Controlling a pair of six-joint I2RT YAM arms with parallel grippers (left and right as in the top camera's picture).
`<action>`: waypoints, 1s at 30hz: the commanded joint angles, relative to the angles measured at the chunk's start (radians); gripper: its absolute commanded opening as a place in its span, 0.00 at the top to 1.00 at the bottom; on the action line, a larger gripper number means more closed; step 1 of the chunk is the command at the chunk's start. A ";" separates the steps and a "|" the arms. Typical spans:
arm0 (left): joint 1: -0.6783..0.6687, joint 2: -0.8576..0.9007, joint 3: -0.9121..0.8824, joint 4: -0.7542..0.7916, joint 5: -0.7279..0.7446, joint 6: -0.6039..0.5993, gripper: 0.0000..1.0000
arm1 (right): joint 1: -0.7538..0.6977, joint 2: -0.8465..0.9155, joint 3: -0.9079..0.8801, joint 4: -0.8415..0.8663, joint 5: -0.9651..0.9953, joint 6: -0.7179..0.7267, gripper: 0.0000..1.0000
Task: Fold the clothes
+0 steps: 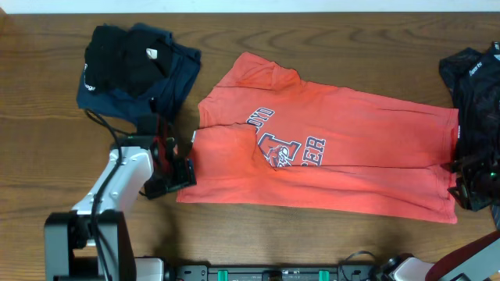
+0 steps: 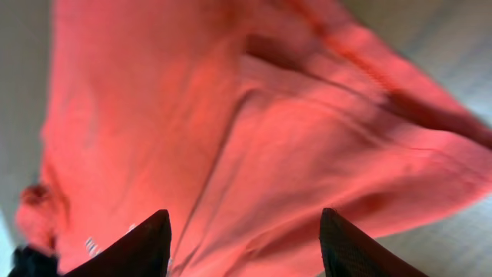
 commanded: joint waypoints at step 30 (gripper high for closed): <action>0.352 -0.066 -0.048 -0.268 -0.010 -0.130 0.43 | 0.018 -0.031 0.018 0.058 -0.103 -0.063 0.39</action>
